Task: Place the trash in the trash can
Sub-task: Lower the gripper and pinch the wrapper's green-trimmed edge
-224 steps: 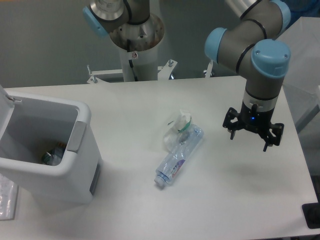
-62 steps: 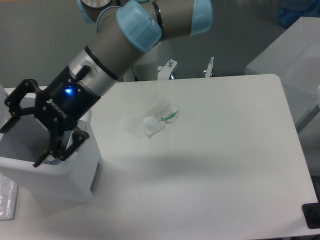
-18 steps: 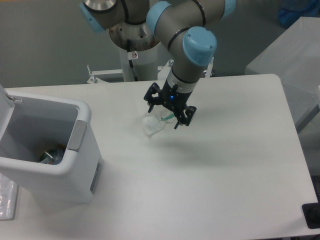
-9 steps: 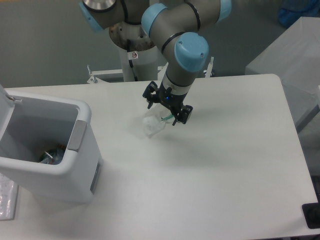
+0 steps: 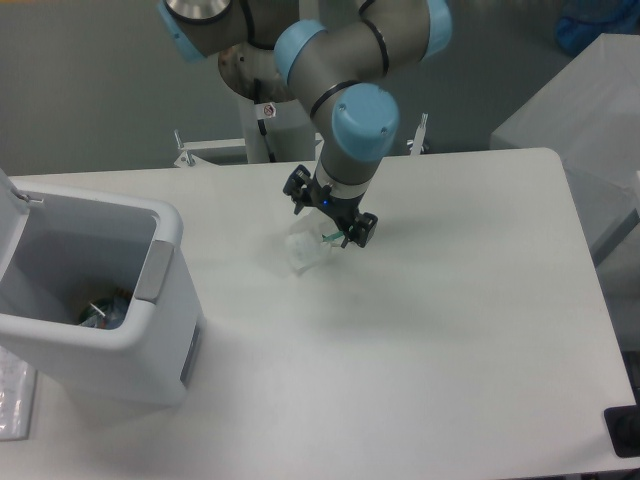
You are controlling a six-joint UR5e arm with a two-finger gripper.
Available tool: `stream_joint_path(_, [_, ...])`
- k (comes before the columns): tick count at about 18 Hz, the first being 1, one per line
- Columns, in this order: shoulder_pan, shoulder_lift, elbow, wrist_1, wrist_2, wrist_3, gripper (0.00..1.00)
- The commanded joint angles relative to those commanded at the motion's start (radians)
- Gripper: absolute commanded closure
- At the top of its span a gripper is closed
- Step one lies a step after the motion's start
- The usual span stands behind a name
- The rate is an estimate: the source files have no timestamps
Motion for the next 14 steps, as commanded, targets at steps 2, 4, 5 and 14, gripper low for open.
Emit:
stream_joint_path(2, [-0.014, -0.011, -0.006, 0.000, 0.029, -0.005, 0.02])
stream_joint_path(4, [-0.026, -0.015, -0.015, 0.003, 0.051, -0.005, 0.03])
stream_joint_path(5, [-0.028, -0.017, -0.020, 0.005, 0.060, -0.005, 0.03])
stream_joint_path(14, [-0.029, -0.026, -0.034, 0.002, 0.072, -0.002, 0.86])
